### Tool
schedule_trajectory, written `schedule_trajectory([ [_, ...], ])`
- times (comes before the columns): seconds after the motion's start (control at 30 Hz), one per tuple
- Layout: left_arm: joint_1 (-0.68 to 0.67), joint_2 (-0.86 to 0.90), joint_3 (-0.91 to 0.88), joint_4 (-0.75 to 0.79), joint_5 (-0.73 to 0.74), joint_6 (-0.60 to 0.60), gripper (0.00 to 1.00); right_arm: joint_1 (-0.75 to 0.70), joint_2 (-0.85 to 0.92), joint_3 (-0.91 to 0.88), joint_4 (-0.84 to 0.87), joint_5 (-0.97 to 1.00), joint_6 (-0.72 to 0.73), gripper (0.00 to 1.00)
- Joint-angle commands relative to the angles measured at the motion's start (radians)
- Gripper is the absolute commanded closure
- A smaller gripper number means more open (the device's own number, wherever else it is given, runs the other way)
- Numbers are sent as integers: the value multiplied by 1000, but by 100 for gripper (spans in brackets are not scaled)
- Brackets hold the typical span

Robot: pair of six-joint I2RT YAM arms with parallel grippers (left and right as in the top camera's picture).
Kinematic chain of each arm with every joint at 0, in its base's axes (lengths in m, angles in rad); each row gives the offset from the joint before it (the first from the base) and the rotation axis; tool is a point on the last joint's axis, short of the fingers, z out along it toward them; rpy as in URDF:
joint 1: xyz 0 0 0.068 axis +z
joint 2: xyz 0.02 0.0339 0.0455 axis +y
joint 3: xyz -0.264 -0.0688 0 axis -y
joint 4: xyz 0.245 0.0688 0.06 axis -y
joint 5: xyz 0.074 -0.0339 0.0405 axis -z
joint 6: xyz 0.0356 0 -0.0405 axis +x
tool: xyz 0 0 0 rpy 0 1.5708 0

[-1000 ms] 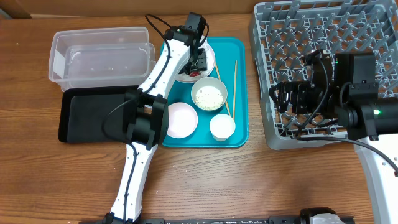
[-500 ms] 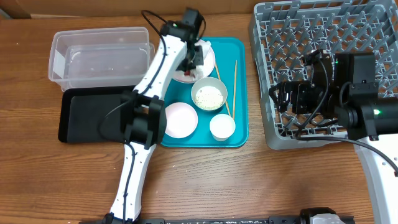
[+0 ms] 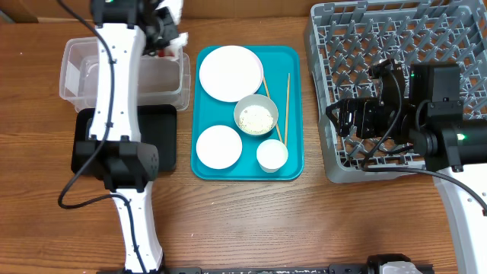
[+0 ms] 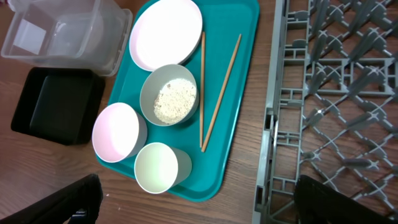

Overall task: Sort waste into correct bins and load items into the dishwasher
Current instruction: 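Carry wrapper and tissue with left gripper, drop into clear bin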

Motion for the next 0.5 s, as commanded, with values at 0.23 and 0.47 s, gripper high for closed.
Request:
schedule_trajectory([
  [0.23,92,179,-18,-2,1,16,45,5,-3,32,-3,-19,3,0],
  [0.47,111,154,24,-32,13,114,21,5,-3,32,-9,-19,2,0],
])
